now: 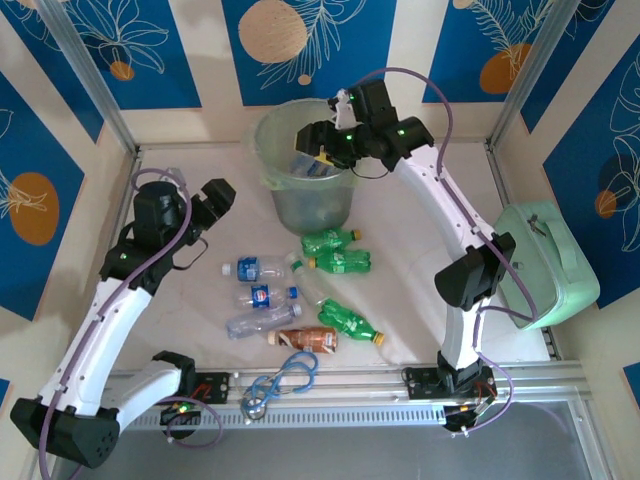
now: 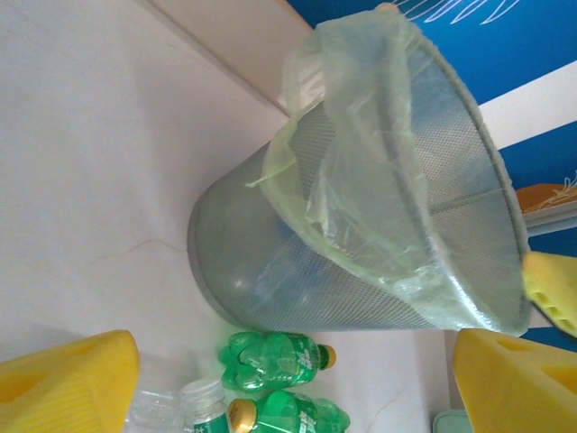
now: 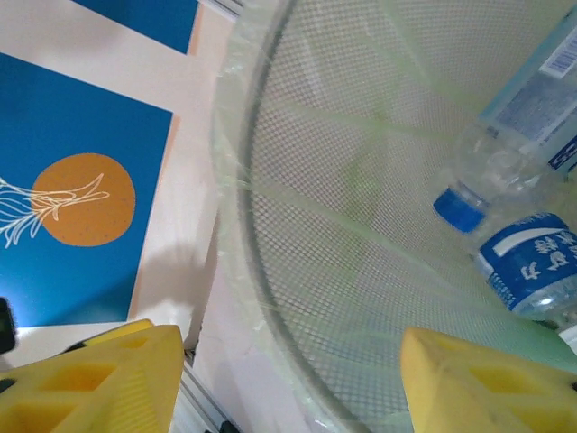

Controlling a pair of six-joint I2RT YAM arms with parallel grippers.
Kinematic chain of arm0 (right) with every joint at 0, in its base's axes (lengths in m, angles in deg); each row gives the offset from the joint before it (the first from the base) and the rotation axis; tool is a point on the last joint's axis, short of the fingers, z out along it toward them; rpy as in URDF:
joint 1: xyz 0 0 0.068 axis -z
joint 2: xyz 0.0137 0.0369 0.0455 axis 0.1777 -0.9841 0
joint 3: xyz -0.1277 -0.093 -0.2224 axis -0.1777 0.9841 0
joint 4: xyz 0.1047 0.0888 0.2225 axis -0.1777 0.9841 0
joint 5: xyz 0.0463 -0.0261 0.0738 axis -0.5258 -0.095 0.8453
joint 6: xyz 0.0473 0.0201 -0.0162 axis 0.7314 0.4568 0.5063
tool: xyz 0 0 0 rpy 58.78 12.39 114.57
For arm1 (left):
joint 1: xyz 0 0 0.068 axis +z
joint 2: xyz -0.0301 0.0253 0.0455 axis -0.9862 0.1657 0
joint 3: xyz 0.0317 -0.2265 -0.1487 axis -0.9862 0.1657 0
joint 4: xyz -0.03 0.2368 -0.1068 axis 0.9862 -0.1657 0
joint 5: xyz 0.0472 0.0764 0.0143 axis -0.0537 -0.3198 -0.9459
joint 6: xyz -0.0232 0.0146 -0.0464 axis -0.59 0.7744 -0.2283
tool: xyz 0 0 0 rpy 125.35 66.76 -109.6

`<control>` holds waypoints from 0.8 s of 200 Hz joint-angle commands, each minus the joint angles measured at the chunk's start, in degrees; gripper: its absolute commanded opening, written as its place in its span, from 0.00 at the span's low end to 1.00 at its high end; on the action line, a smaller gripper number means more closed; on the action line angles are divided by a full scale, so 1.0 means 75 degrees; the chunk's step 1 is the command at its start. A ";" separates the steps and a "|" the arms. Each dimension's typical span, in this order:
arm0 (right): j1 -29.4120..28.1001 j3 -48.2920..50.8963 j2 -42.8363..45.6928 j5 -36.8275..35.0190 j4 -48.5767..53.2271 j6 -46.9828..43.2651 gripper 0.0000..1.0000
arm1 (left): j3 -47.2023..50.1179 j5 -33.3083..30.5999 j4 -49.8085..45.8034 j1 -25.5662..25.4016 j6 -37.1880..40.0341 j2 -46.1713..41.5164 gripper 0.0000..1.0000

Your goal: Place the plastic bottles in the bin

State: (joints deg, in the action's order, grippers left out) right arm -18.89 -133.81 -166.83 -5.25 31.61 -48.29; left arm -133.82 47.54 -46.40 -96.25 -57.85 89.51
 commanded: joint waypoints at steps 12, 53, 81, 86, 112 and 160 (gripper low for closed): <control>-0.0230 -0.0031 0.0426 -0.0183 0.0244 -0.0314 0.65 | 0.0166 -0.0264 -0.0513 0.0081 -0.0236 -0.0213 0.88; -0.0835 0.1104 0.1529 -0.0774 -0.0066 -0.0756 0.66 | 0.0659 -0.0471 -0.1196 0.0192 -0.0577 -0.0308 0.86; -0.1323 0.2434 0.2582 -0.1045 -0.0578 -0.0942 0.67 | 0.1276 -0.0362 -0.1230 0.0323 -0.0845 -0.0218 0.85; -0.1410 0.2681 0.2766 -0.1051 -0.0679 -0.0954 0.67 | 0.1392 -0.0310 -0.1202 0.0363 -0.0912 -0.0179 0.84; -0.1872 0.3885 0.3604 -0.1239 -0.1077 -0.1002 0.68 | 0.1957 0.0084 -0.0862 0.0544 -0.1290 0.0124 0.79; -0.2330 0.5358 0.4275 -0.1398 -0.1407 -0.0509 0.70 | 0.2808 0.0499 -0.0240 0.0931 -0.2295 0.0620 0.70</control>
State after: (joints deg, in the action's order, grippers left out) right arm -35.26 -97.46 -135.93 -14.21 23.57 -53.78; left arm -115.37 48.63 -51.74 -91.03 -69.67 93.37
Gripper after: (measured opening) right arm 0.694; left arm 0.722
